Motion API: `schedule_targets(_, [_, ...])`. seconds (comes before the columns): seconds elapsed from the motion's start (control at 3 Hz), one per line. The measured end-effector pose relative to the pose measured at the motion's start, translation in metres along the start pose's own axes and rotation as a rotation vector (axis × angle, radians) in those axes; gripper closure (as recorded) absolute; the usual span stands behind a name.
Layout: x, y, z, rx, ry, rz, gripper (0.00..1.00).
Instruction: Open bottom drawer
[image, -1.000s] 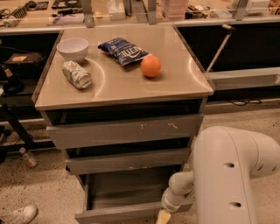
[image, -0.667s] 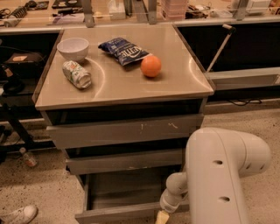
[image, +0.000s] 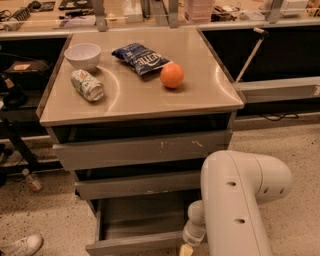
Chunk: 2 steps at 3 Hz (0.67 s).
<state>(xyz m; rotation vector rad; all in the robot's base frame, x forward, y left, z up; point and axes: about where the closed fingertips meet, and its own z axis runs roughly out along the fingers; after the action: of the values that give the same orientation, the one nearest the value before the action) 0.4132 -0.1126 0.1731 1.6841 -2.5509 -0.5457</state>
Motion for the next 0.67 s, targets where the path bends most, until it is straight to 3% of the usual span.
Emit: schedule_targets(0.67, [0.026,0.014,0.008,-0.028,0.039,0.044,0.00])
